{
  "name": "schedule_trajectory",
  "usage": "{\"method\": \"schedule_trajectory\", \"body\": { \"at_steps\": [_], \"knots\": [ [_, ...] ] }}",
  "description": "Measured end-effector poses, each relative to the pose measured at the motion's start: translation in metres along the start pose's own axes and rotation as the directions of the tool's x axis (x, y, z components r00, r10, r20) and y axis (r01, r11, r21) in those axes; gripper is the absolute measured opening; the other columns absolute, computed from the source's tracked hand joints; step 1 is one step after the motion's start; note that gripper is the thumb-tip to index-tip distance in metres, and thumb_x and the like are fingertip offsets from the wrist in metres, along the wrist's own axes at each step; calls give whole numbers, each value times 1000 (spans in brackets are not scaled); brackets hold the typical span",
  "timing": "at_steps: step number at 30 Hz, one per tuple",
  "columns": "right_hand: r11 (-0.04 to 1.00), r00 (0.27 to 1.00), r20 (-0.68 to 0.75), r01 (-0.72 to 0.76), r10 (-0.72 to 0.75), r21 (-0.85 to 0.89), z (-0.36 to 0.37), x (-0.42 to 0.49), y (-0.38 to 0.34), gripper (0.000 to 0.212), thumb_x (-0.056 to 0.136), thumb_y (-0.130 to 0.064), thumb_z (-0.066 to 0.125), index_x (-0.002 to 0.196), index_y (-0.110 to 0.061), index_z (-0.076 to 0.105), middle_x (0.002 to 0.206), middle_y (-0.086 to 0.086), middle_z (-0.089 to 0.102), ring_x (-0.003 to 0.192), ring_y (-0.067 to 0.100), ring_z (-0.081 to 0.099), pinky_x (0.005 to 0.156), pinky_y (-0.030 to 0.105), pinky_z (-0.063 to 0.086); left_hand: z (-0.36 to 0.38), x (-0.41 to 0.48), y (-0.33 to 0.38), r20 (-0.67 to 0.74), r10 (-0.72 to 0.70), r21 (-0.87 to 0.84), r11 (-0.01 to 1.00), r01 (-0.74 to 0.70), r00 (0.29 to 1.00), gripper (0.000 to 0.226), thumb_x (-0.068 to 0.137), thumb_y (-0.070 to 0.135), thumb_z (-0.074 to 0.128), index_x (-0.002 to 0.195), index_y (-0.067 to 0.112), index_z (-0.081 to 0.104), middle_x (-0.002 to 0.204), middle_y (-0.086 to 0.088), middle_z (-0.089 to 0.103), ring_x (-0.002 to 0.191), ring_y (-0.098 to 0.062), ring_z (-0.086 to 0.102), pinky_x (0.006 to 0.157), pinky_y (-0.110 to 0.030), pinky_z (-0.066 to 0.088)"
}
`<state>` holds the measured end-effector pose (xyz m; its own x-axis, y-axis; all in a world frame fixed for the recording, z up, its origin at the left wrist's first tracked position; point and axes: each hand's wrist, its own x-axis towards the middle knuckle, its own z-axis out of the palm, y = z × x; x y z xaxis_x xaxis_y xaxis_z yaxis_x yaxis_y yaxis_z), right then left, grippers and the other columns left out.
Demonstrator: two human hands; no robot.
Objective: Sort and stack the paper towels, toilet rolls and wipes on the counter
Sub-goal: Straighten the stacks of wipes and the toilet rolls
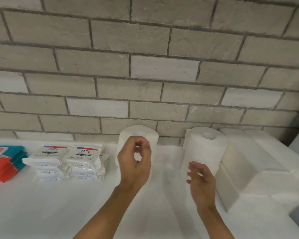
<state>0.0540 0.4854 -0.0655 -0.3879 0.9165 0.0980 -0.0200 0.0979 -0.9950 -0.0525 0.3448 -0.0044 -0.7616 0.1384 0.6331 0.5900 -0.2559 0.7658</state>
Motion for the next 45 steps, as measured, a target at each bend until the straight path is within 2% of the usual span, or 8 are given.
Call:
{"method": "schedule_trajectory", "body": {
  "at_steps": [3,7,14,24,33,37,41,45],
  "knots": [
    [1000,987,-159,-21,18,-15,-18,11,2,28,100,-36,48,88,-12,53,83,2,58,83,25,57,72,35,47,38,-8,6,145,-150,-26,988,155,978,9,86,18,57,79,23,59,74,14,61,67,-9,56,61,-21,48],
    [993,984,-175,-39,20,-108,-35,30,6,47,100,-37,49,128,0,44,127,16,54,119,29,52,92,29,38,90,-16,-11,332,-472,115,880,461,817,21,92,23,64,113,24,60,115,8,62,93,-1,60,71,-14,50],
    [989,996,42,80,-75,-128,-40,49,24,68,95,-59,44,152,-29,24,154,-5,34,143,16,31,118,36,26,134,-29,-40,479,-698,293,699,652,532,72,92,31,58,154,31,21,152,8,37,138,-21,41,112,-40,40],
    [977,986,159,-5,40,-215,-39,56,27,93,58,-94,49,138,-48,35,133,-7,46,123,18,49,95,53,52,121,-35,-55,451,-608,196,781,592,653,63,93,14,58,147,33,31,138,9,49,127,-17,48,103,-36,49],
    [976,975,206,-32,77,-214,-17,42,26,100,55,-93,52,141,-44,35,128,-1,42,116,21,53,90,52,55,95,-33,-51,398,-582,121,800,588,709,51,93,4,55,129,37,39,115,20,54,105,-3,53,64,-2,48],
    [976,973,210,-54,99,-210,-9,39,31,100,56,-92,51,141,-42,36,131,1,43,115,23,54,90,53,55,83,-33,-51,404,-569,173,816,551,716,54,96,8,54,142,31,37,129,14,52,119,-9,50,78,-4,48],
    [970,968,203,-100,146,-220,-7,33,39,93,64,-85,53,143,-40,35,134,3,46,115,23,55,93,52,54,66,-34,-46,418,-558,269,830,489,717,50,99,18,52,145,29,36,137,17,46,129,-8,44,108,-31,41],
    [968,972,193,-88,135,-235,-8,25,42,79,80,-67,55,147,-33,32,141,8,44,116,18,51,94,36,50,42,-39,-46,312,-586,336,804,490,748,27,95,19,61,122,19,62,123,12,61,106,-12,62,93,-20,52]
  ]
}}
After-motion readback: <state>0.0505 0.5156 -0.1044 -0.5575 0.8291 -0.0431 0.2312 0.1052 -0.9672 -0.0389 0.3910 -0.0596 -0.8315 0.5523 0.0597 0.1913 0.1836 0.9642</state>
